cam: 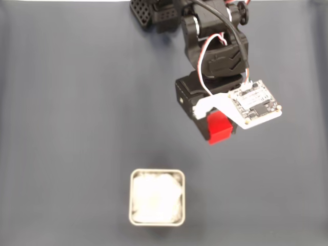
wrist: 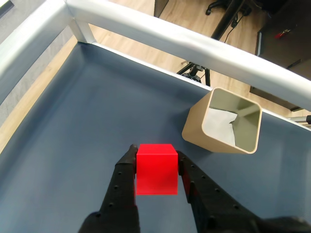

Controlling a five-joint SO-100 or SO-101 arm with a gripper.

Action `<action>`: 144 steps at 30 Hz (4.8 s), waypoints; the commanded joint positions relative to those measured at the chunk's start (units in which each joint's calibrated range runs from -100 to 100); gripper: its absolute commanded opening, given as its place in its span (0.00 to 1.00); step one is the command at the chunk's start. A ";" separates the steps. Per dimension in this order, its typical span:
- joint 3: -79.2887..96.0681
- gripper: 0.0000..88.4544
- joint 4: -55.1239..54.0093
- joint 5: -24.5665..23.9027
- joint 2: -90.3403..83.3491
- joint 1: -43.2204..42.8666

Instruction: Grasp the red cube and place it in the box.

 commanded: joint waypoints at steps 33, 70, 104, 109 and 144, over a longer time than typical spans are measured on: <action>-27.45 0.02 -4.05 -2.00 20.79 13.72; -32.29 0.02 -6.92 -2.39 26.42 15.00; -32.29 0.57 -7.90 -3.08 25.47 15.07; -32.29 0.57 -8.07 -3.47 25.21 15.07; 47.82 0.00 -20.77 -4.20 -47.93 14.86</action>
